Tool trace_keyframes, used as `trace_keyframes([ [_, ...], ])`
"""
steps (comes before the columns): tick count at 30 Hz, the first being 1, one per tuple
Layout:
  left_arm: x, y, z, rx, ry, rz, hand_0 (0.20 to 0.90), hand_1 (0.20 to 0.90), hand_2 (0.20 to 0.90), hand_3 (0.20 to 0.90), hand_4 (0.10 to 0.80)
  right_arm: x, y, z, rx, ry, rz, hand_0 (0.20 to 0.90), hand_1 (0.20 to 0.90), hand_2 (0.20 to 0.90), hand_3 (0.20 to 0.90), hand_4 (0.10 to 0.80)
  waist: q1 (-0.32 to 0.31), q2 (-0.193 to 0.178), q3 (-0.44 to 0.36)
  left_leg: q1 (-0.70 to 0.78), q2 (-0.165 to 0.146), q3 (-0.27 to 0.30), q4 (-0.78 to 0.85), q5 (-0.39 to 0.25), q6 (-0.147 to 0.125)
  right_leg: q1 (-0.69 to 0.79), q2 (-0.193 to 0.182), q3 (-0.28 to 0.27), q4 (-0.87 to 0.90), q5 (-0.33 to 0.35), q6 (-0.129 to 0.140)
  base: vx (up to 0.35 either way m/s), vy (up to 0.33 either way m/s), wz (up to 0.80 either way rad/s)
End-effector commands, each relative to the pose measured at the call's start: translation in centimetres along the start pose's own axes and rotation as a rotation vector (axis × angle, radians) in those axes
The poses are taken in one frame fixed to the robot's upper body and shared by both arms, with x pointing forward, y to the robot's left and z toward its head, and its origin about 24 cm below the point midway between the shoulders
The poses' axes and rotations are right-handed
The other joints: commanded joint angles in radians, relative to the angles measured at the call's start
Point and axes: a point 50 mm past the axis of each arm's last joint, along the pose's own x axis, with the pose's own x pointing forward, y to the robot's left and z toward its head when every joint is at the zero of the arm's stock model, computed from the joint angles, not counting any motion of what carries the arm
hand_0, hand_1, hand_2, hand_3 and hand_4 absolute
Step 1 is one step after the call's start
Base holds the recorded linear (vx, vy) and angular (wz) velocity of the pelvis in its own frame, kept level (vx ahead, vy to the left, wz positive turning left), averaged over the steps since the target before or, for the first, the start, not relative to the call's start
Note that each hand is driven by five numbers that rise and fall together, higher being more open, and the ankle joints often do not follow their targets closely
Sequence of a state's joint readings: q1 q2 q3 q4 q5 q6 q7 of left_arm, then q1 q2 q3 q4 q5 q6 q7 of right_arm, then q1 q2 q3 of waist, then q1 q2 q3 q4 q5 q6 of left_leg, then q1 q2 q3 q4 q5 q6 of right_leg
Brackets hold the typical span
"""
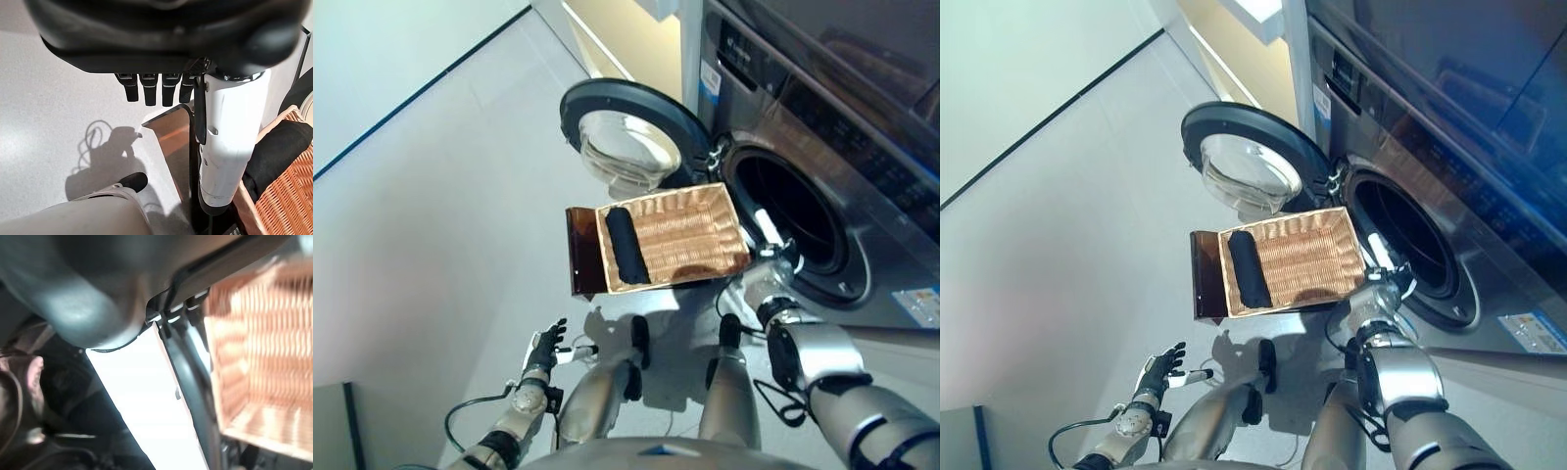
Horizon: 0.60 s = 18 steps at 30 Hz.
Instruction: Pick up the clothes and place them into the washing machine
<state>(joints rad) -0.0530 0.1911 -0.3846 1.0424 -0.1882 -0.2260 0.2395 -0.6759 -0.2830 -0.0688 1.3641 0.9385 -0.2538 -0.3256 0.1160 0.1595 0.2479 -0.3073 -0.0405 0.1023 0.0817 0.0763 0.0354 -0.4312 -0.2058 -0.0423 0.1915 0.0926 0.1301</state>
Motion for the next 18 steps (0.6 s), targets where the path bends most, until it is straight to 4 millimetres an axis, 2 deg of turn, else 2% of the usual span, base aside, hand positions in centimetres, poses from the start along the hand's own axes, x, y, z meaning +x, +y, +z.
trace_keyframes([
  [1,-0.2,2.5,-2.0,0.032,0.079,0.087,0.900,0.900,0.900,0.900,0.800,0.0,-0.4,0.0,-0.111,-0.050,0.068,0.900,0.900,0.900,0.900,0.800,0.003,-0.031,-0.052,-0.016,0.013,-0.036,0.016,-0.039,-0.096,0.107,0.021,-0.035,-0.069,-0.036,-0.024,0.108,-0.026,0.08],
  [4,-1.1,2.7,-4.5,0.038,0.189,0.092,0.900,0.900,0.900,0.900,0.800,-0.4,-4.2,-3.9,-0.234,0.050,0.033,0.900,0.900,0.900,0.900,0.800,-0.012,-0.075,-0.089,0.040,0.018,-0.036,0.013,-0.059,-0.095,0.172,0.018,-0.039,-0.110,-0.027,-0.015,0.124,-0.016,0.00],
  [5,-1.8,2.7,-6.0,0.051,0.252,0.076,0.900,0.900,0.900,0.900,0.800,-1.0,-7.4,-6.4,-0.488,0.128,0.026,0.900,0.900,0.900,0.900,0.800,-0.016,-0.101,-0.113,0.081,0.021,-0.034,0.020,-0.084,-0.093,0.218,0.014,-0.040,-0.131,-0.022,-0.008,0.140,-0.003,-0.02],
  [6,-1.8,2.7,-6.0,0.051,0.252,0.077,0.900,0.900,0.900,0.900,0.800,-1.0,-7.4,-6.4,-0.489,0.128,0.026,0.900,0.900,0.900,0.900,0.800,-0.017,-0.101,-0.115,0.079,0.020,-0.034,0.018,-0.079,-0.093,0.216,0.013,-0.040,-0.135,-0.018,-0.008,0.187,0.035,-0.04],
  [7,-2.5,2.7,-7.3,0.060,0.304,0.068,0.900,0.900,0.900,0.900,0.800,-1.8,-9.3,-8.3,-0.697,0.168,0.048,0.900,0.900,0.900,0.900,0.800,-0.019,-0.119,-0.141,0.116,0.019,-0.029,0.019,-0.093,-0.086,0.252,0.011,-0.034,-0.152,-0.011,-0.003,0.151,0.052,-0.09],
  [13,-3.7,2.8,-9.3,0.072,0.385,0.060,0.900,0.900,0.900,0.900,0.800,-4.2,-15.8,-11.5,-1.207,0.276,0.105,0.900,0.900,0.900,0.900,0.800,-0.045,-0.157,-0.210,0.223,0.006,-0.029,-0.009,-0.119,-0.064,0.341,-0.002,-0.042,-0.149,-0.020,0.015,0.131,0.065,-0.07],
  [16,-3.8,3.0,-9.4,0.087,0.389,0.062,0.900,0.900,0.900,0.900,0.800,-6.2,-19.8,-13.3,-1.316,0.414,0.071,0.900,0.900,0.900,0.900,0.800,-0.056,-0.165,-0.235,0.271,-0.007,-0.035,-0.042,-0.118,-0.054,0.373,-0.012,-0.049,-0.143,-0.024,0.027,0.071,0.079,0.01],
  [17,-3.8,3.0,-9.5,0.089,0.391,0.065,0.900,0.900,0.900,0.900,0.800,-6.7,-20.6,-13.6,-1.327,0.443,0.064,0.900,0.900,0.900,0.900,0.800,-0.060,-0.168,-0.243,0.288,-0.012,-0.035,-0.059,-0.115,-0.050,0.379,-0.016,-0.048,-0.139,-0.023,0.030,0.038,0.061,-0.01],
  [18,-3.8,3.0,-9.5,0.089,0.391,0.065,0.900,0.900,0.900,0.900,0.800,-6.7,-20.6,-13.6,-1.327,0.443,0.064,0.900,0.900,0.900,0.900,0.800,-0.060,-0.168,-0.243,0.288,-0.012,-0.035,-0.059,-0.115,-0.050,0.379,-0.016,-0.048,-0.139,-0.023,0.030,0.070,0.087,-0.01],
])
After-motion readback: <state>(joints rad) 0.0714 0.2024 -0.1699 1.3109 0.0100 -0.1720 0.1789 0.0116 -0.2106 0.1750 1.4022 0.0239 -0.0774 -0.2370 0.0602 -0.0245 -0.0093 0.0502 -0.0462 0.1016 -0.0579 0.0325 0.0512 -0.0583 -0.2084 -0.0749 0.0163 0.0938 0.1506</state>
